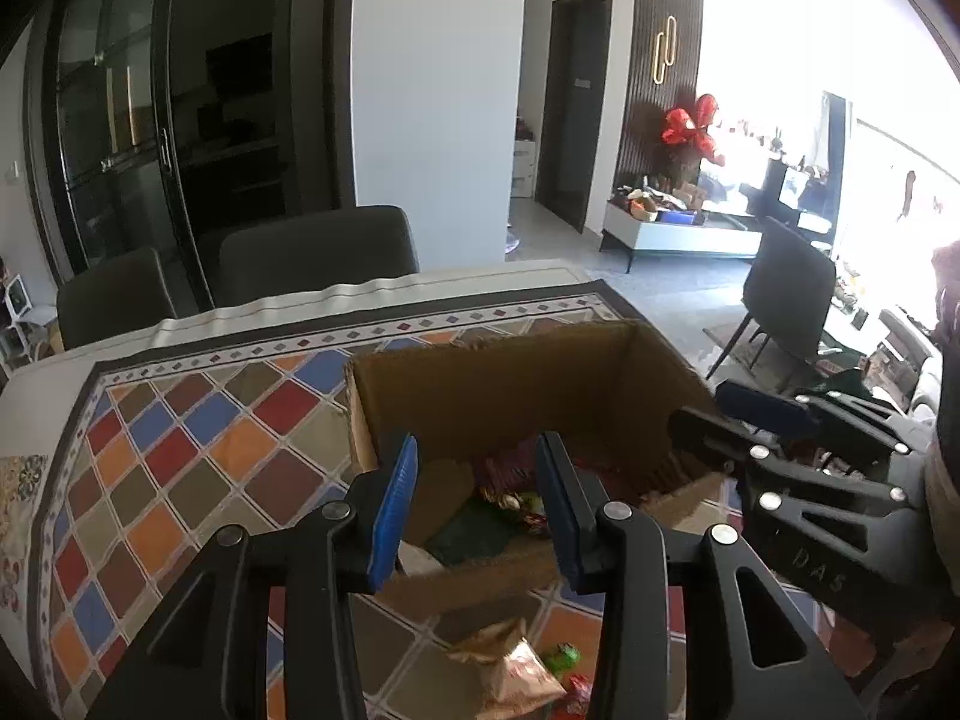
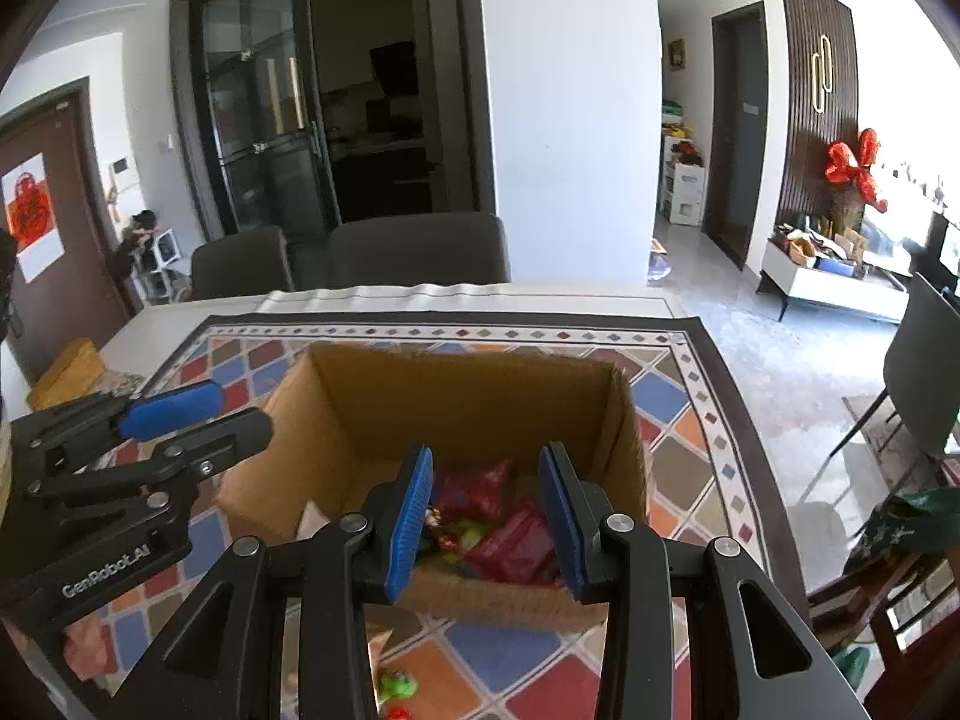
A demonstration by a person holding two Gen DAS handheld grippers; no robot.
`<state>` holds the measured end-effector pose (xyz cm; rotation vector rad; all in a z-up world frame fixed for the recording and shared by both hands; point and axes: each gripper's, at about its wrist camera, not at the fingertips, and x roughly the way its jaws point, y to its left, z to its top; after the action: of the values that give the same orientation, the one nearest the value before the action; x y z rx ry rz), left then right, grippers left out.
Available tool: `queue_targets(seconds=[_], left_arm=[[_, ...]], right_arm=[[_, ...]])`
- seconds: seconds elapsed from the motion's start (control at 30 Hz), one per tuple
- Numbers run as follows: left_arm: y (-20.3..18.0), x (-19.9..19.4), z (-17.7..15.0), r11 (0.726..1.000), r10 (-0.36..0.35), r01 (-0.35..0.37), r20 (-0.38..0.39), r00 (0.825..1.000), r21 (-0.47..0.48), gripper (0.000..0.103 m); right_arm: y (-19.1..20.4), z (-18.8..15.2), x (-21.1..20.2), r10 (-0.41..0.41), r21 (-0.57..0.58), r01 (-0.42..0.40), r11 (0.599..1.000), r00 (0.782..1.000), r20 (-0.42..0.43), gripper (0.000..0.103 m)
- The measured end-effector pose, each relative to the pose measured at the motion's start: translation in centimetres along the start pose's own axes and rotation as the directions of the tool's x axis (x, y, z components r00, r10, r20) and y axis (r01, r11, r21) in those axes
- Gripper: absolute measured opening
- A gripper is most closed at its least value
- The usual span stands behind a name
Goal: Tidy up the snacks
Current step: 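Move both open tools back to the remaining snacks on the table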
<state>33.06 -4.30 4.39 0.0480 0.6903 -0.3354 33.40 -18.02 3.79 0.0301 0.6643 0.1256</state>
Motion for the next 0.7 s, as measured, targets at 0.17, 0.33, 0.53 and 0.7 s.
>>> queue_targets(seconds=[0.17,0.33,0.53,0.7], left_arm=[[-0.3,-1.7,-1.2,1.000,-0.017,0.016,0.008,1.000,0.005,0.042],[-0.5,-2.9,-2.7,0.999,-0.035,0.035,0.004,0.999,0.016,0.043],[-0.5,-4.3,-5.0,0.999,-0.048,0.048,0.000,0.999,0.011,0.043],[-0.8,-5.3,-7.1,0.998,-0.058,0.058,-0.007,0.998,-0.004,0.043]], right_arm=[[0.7,-1.6,-1.6,0.031,-0.007,-0.031,0.999,0.999,0.009,0.039],[1.3,-2.7,-2.6,0.057,-0.005,-0.057,0.998,0.998,0.010,0.039],[2.0,-4.1,-3.4,0.088,-0.002,-0.088,0.996,0.996,0.005,0.039],[2.7,-5.6,-4.1,0.105,-0.004,-0.105,0.994,0.994,-0.005,0.039]])
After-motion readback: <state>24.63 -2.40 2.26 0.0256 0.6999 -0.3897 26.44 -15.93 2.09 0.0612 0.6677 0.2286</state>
